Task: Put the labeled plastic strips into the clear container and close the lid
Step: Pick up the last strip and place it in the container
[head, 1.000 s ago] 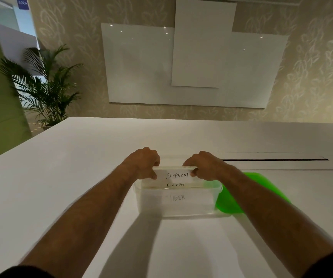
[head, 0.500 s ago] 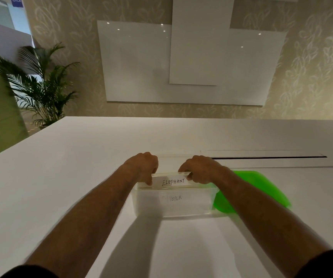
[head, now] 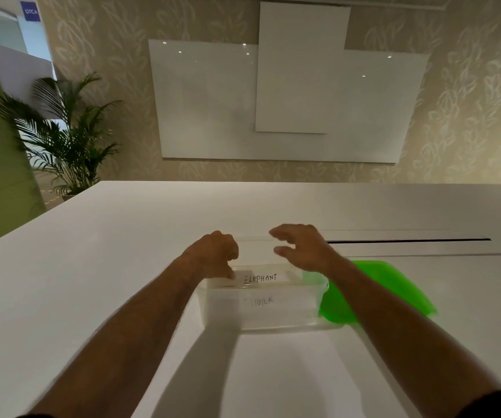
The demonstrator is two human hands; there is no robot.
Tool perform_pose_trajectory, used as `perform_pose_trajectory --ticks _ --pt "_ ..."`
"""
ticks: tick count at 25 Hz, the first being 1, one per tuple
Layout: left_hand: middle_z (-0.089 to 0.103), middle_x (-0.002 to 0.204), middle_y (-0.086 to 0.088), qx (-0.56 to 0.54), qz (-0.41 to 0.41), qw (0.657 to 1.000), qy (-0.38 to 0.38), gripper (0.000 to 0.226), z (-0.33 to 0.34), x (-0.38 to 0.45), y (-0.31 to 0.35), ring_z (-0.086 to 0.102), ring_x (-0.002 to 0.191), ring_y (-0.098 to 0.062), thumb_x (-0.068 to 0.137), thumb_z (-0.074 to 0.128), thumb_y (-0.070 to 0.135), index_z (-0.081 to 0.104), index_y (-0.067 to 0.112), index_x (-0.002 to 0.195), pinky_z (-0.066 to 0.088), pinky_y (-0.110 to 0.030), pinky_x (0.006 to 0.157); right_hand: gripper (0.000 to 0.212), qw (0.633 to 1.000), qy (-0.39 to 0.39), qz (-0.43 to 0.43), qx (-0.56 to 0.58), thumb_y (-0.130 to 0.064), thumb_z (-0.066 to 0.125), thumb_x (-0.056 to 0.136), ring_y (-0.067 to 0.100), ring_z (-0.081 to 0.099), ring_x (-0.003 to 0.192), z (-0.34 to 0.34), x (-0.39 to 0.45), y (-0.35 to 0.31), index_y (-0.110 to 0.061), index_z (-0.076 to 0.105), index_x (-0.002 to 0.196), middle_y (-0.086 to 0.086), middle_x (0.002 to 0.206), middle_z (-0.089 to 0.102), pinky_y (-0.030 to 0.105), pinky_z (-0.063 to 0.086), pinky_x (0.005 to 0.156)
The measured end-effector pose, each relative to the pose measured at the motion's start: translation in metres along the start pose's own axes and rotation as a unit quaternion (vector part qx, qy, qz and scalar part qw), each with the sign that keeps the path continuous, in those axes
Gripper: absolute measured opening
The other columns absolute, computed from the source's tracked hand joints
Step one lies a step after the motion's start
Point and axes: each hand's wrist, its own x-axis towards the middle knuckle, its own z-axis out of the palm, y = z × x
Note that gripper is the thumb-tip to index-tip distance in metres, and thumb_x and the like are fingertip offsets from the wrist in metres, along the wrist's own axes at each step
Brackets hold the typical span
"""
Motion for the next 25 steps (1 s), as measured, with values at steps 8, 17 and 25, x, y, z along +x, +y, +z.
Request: perform_pose_trajectory --ticks 8,17,25 --pt "0.063 0.124 0.012 -0.490 -0.116 0.814 0.291 0.058 0.008 -0.051 -0.013 0.057 0.115 -0.006 0.081 0.068 0.055 0.061 0.022 0.128 0.043 -0.022 0.094 0.052 0.863 0.203 0.225 0.405 -0.053 0.050 0.094 0.012 0.056 0.120 0.007 -0.052 0.018 -0.017 0.055 0.131 0.000 0.134 0.058 0.033 0.041 0.107" --pt "0.072 0.118 -0.012 -0.747 -0.171 0.631 0.120 0.075 0.054 -0.086 0.017 0.069 0.108 -0.030 0.075 0.039 0.086 0.072 0.032 0.115 0.056 -0.052 0.090 0.085 0.802 0.095 0.245 0.537 -0.077 0.030 0.086 0.029 0.030 0.144 0.028 -0.075 0.008 -0.021 0.033 0.150 0.003 0.157 0.032 0.057 0.019 0.119" --pt "0.071 0.121 -0.009 -0.823 -0.152 0.542 0.081 0.075 0.060 -0.087 0.035 0.062 0.117 -0.036 0.063 0.048 0.092 0.070 0.042 0.114 0.042 -0.059 0.103 0.094 0.771 0.103 0.240 0.581 -0.085 0.035 0.077 0.033 0.032 0.144 0.032 -0.079 0.000 -0.026 0.030 0.151 0.006 0.160 0.027 0.063 0.025 0.115"
